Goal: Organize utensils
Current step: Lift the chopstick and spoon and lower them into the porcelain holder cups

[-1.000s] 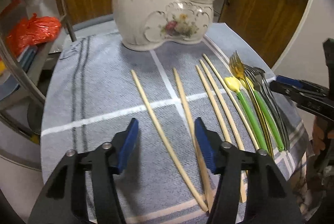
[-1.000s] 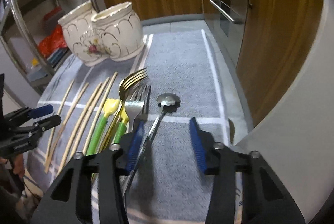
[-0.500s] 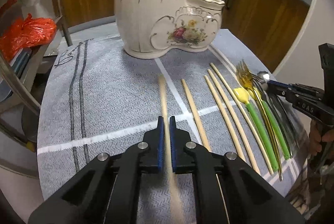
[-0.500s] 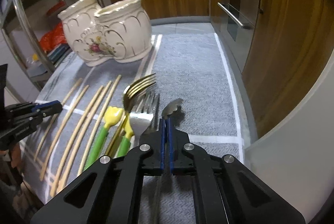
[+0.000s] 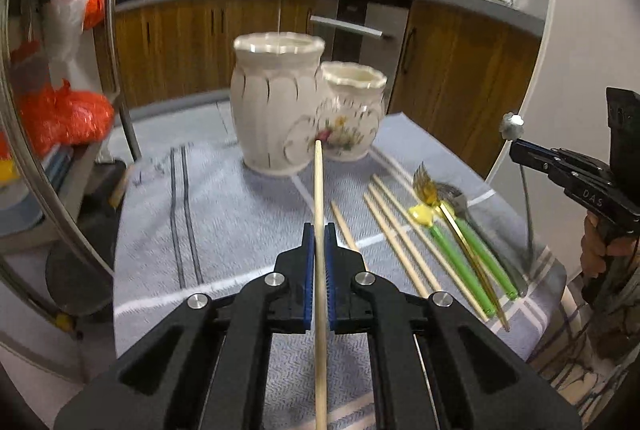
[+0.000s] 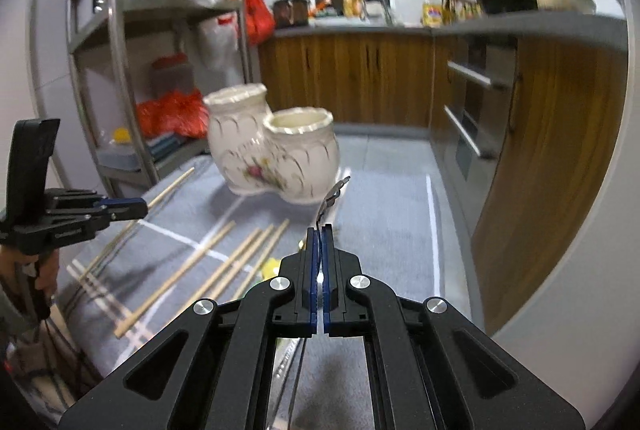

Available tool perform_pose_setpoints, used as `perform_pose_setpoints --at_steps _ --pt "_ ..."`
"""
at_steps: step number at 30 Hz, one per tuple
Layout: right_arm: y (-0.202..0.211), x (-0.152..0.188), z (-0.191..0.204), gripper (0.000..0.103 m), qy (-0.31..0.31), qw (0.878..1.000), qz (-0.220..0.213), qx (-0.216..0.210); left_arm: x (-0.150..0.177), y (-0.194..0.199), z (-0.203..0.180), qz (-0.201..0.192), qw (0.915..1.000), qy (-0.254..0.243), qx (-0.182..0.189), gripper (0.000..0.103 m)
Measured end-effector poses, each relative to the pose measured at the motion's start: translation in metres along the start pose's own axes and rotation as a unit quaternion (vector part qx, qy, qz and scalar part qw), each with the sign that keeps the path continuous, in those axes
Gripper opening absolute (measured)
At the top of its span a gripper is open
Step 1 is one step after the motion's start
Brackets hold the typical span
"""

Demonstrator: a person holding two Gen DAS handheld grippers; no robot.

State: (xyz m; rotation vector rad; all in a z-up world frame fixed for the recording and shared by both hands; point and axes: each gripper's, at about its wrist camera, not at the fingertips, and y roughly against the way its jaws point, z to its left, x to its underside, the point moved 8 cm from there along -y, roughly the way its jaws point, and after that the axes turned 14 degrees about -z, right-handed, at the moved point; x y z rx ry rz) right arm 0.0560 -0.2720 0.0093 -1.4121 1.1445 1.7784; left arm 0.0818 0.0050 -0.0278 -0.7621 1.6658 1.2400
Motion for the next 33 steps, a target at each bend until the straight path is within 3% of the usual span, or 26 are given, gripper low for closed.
perform_pose_setpoints --at_steps 6,9,13,17,25,30,33 --pt "0.000 -0.046 0.013 0.003 0.025 0.998 -0.061 -0.013 -0.048 0.013 -0.001 -0.063 0.9980 -0.004 0.005 0.005" --pt "-0.010 -0.086 0.019 0.003 0.031 0.994 -0.102 -0.021 -0.090 0.015 -0.002 -0.107 0.9941 -0.007 0.014 0.005" --pt "-0.031 -0.128 0.020 0.003 0.027 0.989 -0.145 -0.021 -0.149 -0.002 0.004 -0.160 0.9870 -0.002 0.017 0.005" --pt "-0.073 -0.159 0.009 0.003 -0.006 0.987 -0.157 -0.012 -0.188 -0.038 0.018 -0.180 0.9831 0.027 0.020 0.005" --pt "-0.142 -0.162 -0.017 0.003 -0.047 0.986 -0.156 0.030 -0.217 -0.096 0.041 -0.212 0.9763 0.045 -0.003 0.005" --pt "-0.165 -0.147 -0.015 0.003 -0.045 0.984 -0.165 0.042 -0.214 -0.119 0.043 -0.230 0.9721 0.021 -0.039 0.005" --pt "-0.172 -0.135 -0.009 0.003 -0.028 0.985 -0.162 0.042 -0.205 -0.130 0.042 -0.224 0.9735 0.015 -0.041 0.005"
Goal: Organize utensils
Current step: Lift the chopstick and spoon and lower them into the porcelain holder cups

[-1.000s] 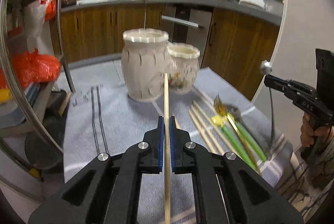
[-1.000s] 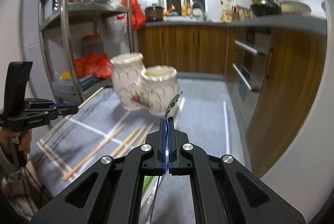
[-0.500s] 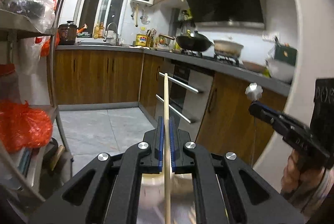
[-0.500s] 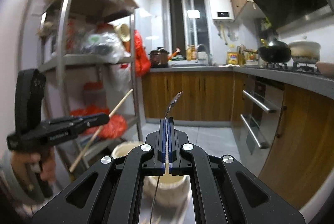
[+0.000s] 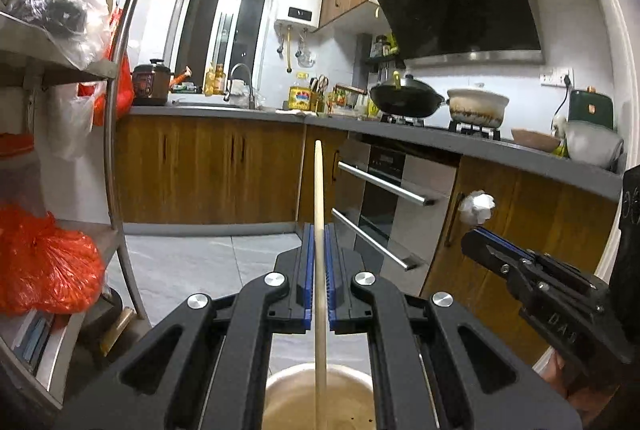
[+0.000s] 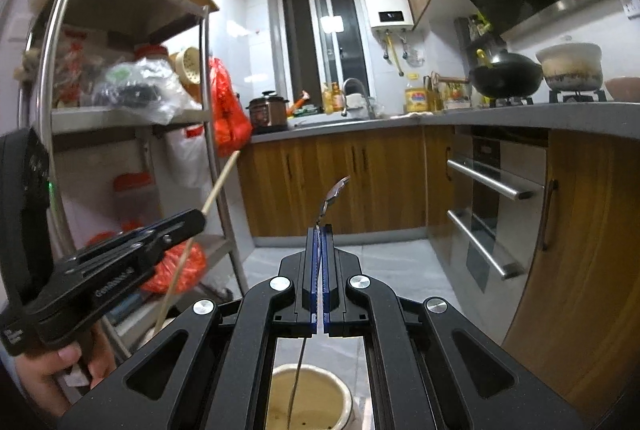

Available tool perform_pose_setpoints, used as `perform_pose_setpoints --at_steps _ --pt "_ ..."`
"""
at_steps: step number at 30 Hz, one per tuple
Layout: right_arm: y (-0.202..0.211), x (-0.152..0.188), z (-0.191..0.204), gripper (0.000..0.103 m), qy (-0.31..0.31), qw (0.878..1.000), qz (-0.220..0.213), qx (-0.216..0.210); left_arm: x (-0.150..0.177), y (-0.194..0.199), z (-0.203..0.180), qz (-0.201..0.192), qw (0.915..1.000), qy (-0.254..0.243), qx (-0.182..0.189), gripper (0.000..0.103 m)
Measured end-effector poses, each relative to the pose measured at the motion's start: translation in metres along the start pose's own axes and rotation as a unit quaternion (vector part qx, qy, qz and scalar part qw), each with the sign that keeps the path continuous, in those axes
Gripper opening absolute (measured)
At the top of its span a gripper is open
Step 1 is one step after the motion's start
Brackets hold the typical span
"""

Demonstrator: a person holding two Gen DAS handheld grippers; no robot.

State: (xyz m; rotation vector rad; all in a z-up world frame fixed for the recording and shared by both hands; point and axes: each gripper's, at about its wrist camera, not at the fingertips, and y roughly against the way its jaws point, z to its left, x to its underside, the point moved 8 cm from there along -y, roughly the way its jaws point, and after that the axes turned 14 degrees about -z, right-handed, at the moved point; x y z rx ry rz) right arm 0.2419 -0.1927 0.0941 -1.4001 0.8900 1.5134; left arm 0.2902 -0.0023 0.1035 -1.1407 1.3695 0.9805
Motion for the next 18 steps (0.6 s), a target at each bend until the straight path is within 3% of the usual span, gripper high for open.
perform_pose_setpoints --at_steps 9,18 --pt "0.001 0.033 0.003 0.003 -0.008 0.999 0.042 -0.019 0.039 0.008 0.003 0.031 0.9994 -0.011 0.002 0.005" --pt "0.002 0.054 -0.002 0.003 -0.021 0.997 0.079 -0.016 0.058 0.012 0.005 0.055 0.9983 -0.018 -0.004 0.005"
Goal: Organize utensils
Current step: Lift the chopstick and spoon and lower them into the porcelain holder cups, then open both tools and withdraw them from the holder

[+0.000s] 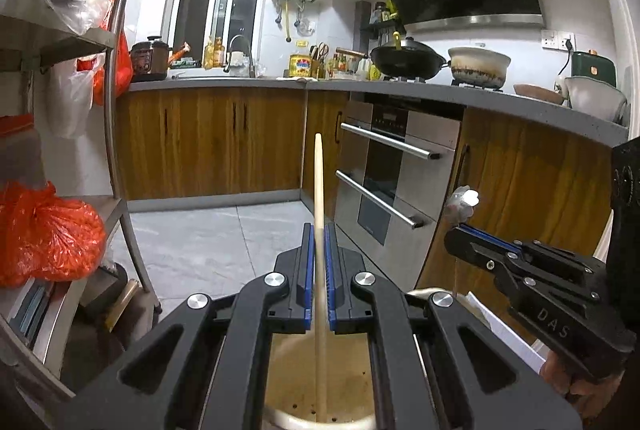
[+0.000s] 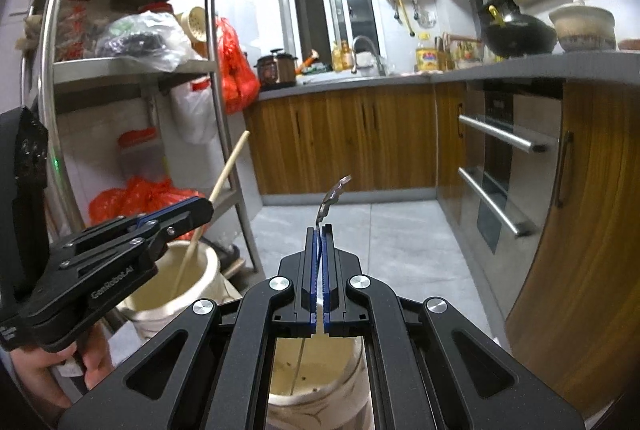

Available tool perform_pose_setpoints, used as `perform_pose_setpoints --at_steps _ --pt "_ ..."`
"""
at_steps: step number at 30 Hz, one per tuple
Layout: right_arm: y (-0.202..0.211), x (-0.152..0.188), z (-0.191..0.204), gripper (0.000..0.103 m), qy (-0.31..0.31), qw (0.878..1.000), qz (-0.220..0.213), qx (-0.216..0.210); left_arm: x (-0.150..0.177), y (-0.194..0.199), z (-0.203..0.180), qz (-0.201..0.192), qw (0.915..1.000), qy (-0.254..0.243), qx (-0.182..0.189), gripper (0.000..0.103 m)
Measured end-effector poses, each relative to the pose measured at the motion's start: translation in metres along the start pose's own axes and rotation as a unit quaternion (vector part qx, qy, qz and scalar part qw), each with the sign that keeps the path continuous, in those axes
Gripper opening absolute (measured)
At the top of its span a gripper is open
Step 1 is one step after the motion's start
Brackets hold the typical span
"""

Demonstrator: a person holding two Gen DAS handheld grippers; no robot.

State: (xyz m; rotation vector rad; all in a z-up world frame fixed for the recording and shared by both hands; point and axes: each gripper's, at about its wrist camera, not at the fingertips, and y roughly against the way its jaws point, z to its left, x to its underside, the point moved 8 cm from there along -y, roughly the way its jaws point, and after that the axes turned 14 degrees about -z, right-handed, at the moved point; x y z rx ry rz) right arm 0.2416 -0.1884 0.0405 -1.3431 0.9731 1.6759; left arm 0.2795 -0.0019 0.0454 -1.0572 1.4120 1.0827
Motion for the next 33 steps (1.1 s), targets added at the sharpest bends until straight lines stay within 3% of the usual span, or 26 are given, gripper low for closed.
perform_pose_setpoints --at_steps 12,16,19,22,23,25,27,30,33 --pt "0.005 0.002 -0.002 0.006 -0.012 1.000 0.017 -0.006 0.003 0.013 0.005 0.015 0.9998 0.001 -0.011 0.005" --pt "0.013 -0.004 -0.002 0.023 -0.013 1.000 0.017 -0.010 -0.005 0.024 0.009 0.014 0.9998 0.005 -0.015 0.009" --pt "0.023 -0.010 -0.005 0.031 -0.017 1.000 0.016 -0.008 -0.010 0.035 0.012 0.011 0.9997 0.005 -0.020 0.026" --pt "0.040 -0.017 -0.011 0.039 -0.019 1.000 0.015 -0.003 -0.014 0.051 0.015 0.014 0.9996 0.007 -0.025 0.036" --pt "0.047 -0.019 -0.012 0.044 -0.018 1.000 0.016 -0.001 -0.015 0.056 0.017 0.016 0.9995 0.008 -0.026 0.040" --pt "0.059 -0.022 -0.014 0.056 -0.016 1.000 0.017 0.002 -0.017 0.068 0.018 0.020 0.9994 0.009 -0.027 0.059" --pt "0.078 -0.025 -0.016 0.077 -0.015 1.000 0.017 0.000 -0.018 0.084 0.019 0.024 0.9993 0.004 -0.029 0.067" --pt "0.101 -0.032 -0.017 0.091 -0.011 1.000 0.010 -0.003 -0.016 0.102 0.019 0.030 0.9991 0.000 -0.030 0.081" --pt "0.120 -0.036 -0.017 0.094 -0.001 1.000 0.006 -0.005 -0.011 0.121 0.016 0.039 0.9988 0.002 -0.028 0.088"
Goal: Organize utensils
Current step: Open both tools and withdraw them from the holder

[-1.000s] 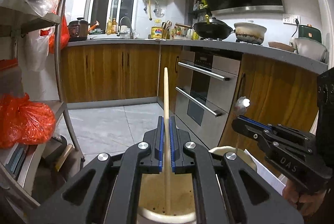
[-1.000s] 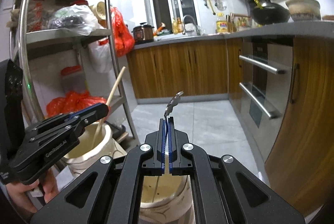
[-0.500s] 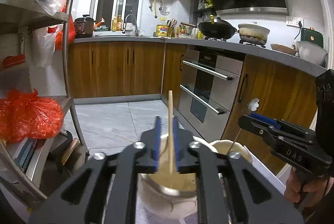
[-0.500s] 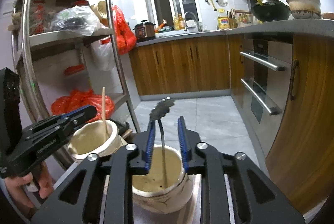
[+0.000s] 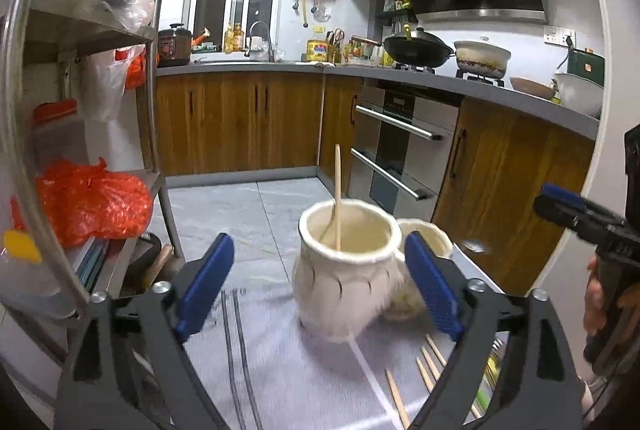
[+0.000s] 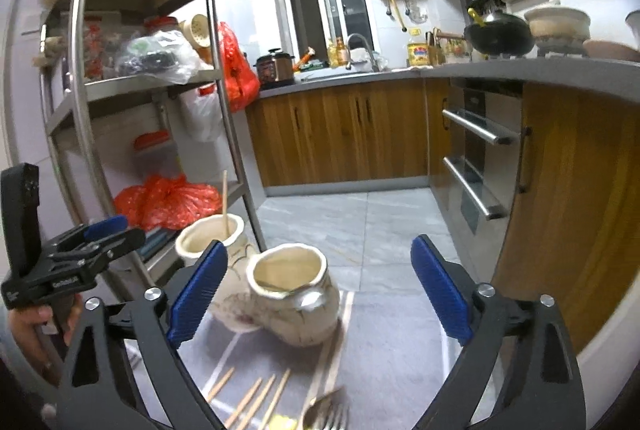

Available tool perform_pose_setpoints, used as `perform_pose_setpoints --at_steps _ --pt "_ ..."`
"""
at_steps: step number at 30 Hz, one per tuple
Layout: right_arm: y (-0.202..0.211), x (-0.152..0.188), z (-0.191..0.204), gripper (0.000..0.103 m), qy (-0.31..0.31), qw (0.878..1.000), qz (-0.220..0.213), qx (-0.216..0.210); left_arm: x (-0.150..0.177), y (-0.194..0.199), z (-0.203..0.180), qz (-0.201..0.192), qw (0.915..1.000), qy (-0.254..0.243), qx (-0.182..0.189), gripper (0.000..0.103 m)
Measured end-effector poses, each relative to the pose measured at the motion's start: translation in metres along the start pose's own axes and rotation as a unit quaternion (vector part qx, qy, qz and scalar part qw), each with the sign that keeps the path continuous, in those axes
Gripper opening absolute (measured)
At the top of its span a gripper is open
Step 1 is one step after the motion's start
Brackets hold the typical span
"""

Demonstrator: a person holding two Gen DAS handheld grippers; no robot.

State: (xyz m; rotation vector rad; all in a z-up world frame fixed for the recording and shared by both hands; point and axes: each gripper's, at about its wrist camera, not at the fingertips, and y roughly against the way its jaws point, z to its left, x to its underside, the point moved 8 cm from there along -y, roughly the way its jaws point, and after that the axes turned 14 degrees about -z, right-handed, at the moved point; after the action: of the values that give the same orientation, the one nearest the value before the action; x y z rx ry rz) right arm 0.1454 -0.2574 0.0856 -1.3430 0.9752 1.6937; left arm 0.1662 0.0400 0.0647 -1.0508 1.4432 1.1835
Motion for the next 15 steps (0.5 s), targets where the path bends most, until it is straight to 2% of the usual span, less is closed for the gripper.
perform_pose_setpoints --at_steps 7,15 --pt "0.035 0.009 -0.007 0.096 0.002 1.000 0.016 0.015 0.028 0.034 -0.015 0.040 0.9991 -0.009 0.007 0.095" --pt "0.056 0.070 -0.012 0.096 0.008 0.995 0.093 0.035 0.073 0.058 -0.029 0.093 0.9954 -0.013 0.017 0.097"
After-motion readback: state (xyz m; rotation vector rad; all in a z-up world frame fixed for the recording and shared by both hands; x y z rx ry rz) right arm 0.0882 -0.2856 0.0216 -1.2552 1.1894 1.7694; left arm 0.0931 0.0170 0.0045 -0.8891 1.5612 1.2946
